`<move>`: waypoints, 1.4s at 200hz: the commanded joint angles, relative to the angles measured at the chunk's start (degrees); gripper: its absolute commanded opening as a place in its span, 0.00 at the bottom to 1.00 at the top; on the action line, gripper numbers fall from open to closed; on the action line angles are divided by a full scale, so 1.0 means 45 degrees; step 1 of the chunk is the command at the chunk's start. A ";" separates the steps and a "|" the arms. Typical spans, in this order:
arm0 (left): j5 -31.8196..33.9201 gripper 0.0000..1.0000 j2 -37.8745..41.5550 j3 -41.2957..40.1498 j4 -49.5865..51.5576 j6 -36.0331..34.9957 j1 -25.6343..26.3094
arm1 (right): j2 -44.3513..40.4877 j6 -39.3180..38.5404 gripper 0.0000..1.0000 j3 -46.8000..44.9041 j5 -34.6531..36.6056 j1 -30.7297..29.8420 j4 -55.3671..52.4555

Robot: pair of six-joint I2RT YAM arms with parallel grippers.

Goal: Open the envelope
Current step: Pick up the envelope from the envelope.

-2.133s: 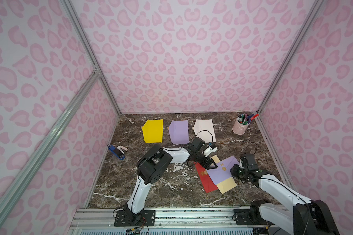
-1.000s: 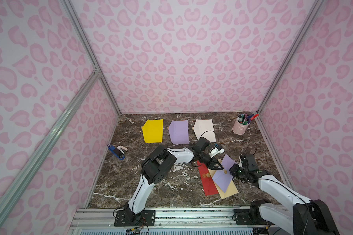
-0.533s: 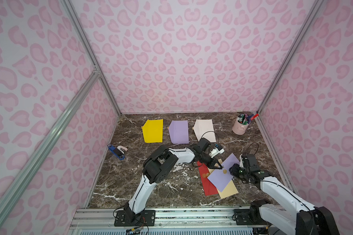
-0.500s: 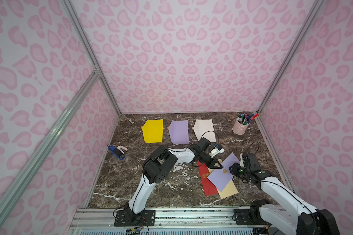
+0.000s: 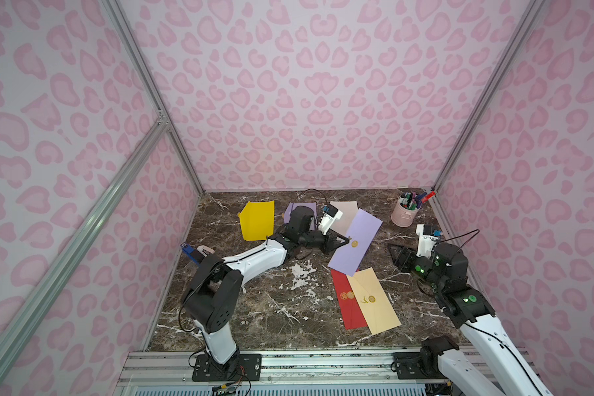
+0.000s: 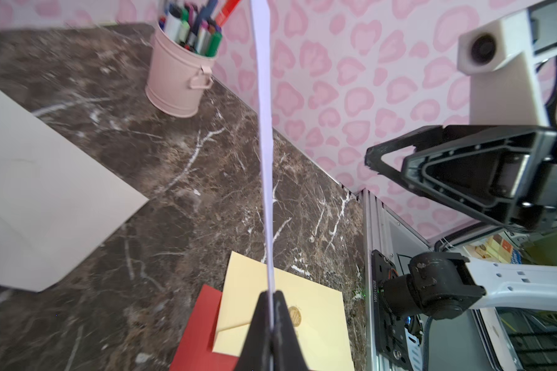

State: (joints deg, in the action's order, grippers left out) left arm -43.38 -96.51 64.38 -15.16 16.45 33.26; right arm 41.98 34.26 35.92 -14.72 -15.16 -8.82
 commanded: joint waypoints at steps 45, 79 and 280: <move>-0.0736 0.05 0.4297 -0.3071 -0.2471 0.1285 -0.1188 | 0.1904 -0.0483 0.49 0.0499 -0.5075 -0.0600 0.6158; -0.0877 0.04 0.5199 -0.3296 -0.2225 0.1316 -0.1386 | 0.3521 -0.2195 0.49 0.1994 -0.6304 -0.2314 0.6142; -0.0240 0.04 0.8008 -0.3972 -0.0824 0.1198 -0.2221 | 0.6993 -0.0859 0.10 0.4102 -0.8972 -0.3539 0.9426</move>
State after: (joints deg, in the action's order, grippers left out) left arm -44.56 -60.73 46.52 -18.74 22.15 23.27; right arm 72.97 26.59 53.71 -50.57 -30.72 26.92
